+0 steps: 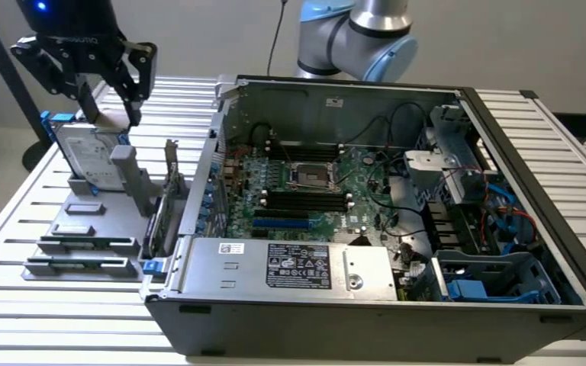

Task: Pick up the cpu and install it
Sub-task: 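Pick up the cpu and move it towards the insertion slot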

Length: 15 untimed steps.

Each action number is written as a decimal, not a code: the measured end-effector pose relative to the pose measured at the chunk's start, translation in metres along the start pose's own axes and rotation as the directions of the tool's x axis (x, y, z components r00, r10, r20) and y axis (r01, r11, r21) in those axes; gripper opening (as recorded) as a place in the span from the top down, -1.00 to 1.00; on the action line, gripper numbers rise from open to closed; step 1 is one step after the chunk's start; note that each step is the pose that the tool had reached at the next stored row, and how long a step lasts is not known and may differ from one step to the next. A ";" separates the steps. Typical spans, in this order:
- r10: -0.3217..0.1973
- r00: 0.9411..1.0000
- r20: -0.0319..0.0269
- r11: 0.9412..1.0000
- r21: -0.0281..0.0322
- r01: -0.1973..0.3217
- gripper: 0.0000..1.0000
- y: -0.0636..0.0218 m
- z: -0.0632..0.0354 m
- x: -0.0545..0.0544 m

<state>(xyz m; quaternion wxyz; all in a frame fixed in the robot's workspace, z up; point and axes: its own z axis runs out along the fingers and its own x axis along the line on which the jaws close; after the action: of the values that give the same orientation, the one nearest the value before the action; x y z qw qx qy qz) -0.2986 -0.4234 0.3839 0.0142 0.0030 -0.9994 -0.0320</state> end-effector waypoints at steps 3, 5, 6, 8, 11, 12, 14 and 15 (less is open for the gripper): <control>0.000 1.000 0.000 1.000 -0.008 0.000 -0.10 0.0004 -0.0011 -0.013; 0.000 1.000 0.000 1.000 -0.014 0.000 -0.10 0.0006 -0.0018 -0.022; -0.001 1.000 0.000 1.000 -0.017 0.001 -0.10 0.0007 -0.0022 -0.026; -0.001 1.000 0.000 1.000 -0.022 0.001 -0.10 0.0011 -0.0026 -0.035; -0.001 1.000 0.000 1.000 -0.027 0.001 -0.10 0.0016 -0.0031 -0.048; -0.001 1.000 0.000 1.000 -0.029 0.001 -0.10 0.0018 -0.0033 -0.053; -0.001 1.000 0.000 0.999 -0.034 0.001 -0.10 0.0022 -0.0036 -0.062; -0.001 1.000 0.000 0.999 -0.035 0.001 -0.10 0.0024 -0.0038 -0.066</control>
<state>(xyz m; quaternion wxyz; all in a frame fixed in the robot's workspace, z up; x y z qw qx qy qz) -0.2327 -0.4208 0.3859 0.0141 0.0032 -0.9987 -0.0496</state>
